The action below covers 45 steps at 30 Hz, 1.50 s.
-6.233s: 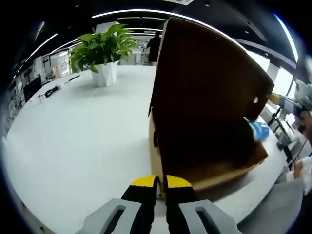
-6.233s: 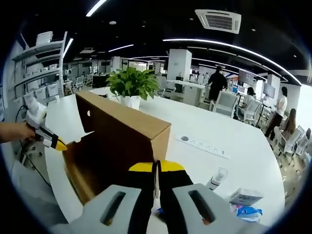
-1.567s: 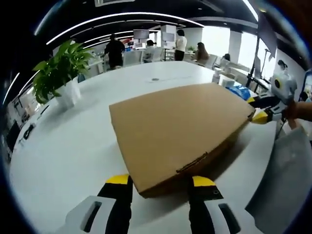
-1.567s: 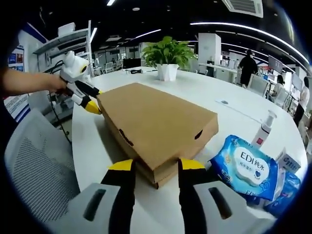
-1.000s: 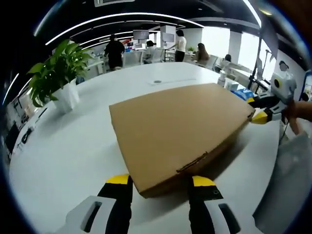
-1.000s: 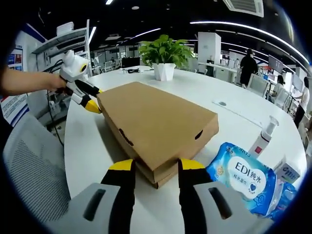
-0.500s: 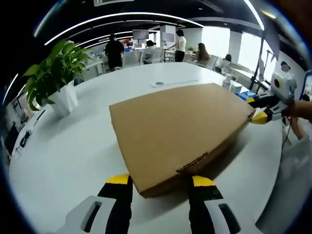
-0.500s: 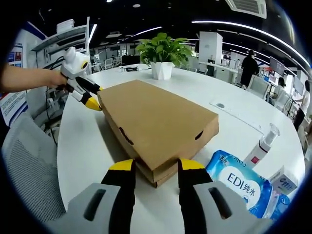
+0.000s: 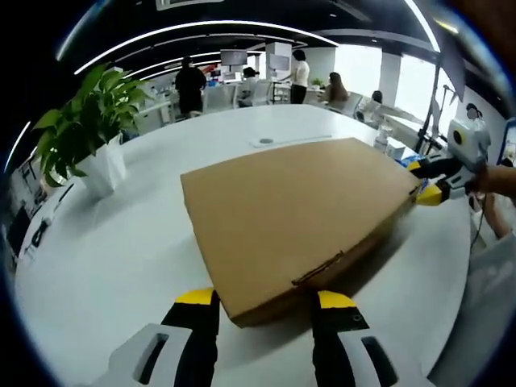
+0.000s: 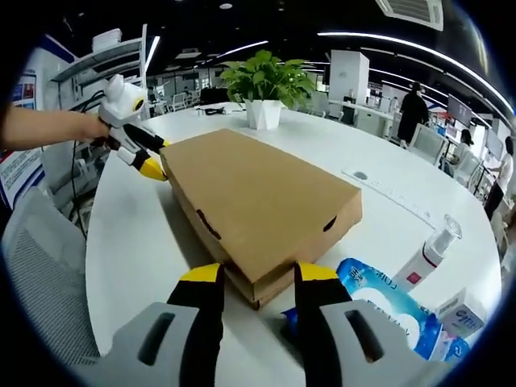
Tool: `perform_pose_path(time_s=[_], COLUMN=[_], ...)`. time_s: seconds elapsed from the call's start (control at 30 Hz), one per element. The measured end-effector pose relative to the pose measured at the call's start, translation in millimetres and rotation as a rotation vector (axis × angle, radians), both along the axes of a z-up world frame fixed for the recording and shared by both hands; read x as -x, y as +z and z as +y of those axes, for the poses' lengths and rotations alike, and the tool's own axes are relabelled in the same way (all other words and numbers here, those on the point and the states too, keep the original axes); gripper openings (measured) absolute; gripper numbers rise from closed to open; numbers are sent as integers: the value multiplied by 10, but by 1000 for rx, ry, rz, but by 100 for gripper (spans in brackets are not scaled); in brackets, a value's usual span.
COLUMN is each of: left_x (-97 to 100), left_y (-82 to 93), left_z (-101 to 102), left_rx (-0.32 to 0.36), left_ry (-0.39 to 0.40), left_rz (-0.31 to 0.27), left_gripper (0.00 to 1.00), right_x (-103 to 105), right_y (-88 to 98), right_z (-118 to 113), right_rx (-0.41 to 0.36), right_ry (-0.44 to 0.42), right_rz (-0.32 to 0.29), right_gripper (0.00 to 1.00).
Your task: Operate the shoe box by opening the lid, removing the specified soft item, and placing it in the target area until the item is outside and the box remains undamaged.
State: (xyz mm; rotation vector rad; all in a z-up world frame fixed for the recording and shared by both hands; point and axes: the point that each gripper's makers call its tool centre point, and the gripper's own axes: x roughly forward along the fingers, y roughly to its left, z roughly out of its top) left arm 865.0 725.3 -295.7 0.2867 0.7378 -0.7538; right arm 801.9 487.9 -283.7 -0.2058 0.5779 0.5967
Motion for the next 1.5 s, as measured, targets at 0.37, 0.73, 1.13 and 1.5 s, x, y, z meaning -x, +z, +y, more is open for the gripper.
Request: perform_pose_path(time_s=[0.37, 0.73, 1.13, 1.5], left_x=[-18, 197, 538, 986], left_y=[0, 195, 512, 856], left_z=[-2, 51, 74, -40], left_rx=[11, 62, 118, 160], left_ry=[11, 39, 59, 23], left_rz=[-8, -55, -140, -199], left_gripper=[46, 54, 67, 76], right_x=[-13, 109, 609, 1116], right_y=[18, 208, 323, 451], right_z=[-53, -317, -753, -1065], right_rx=[27, -5, 16, 0], right_ry=[-26, -116, -251, -369], right_rz=[-12, -51, -71, -83], right_gripper=[36, 50, 63, 75])
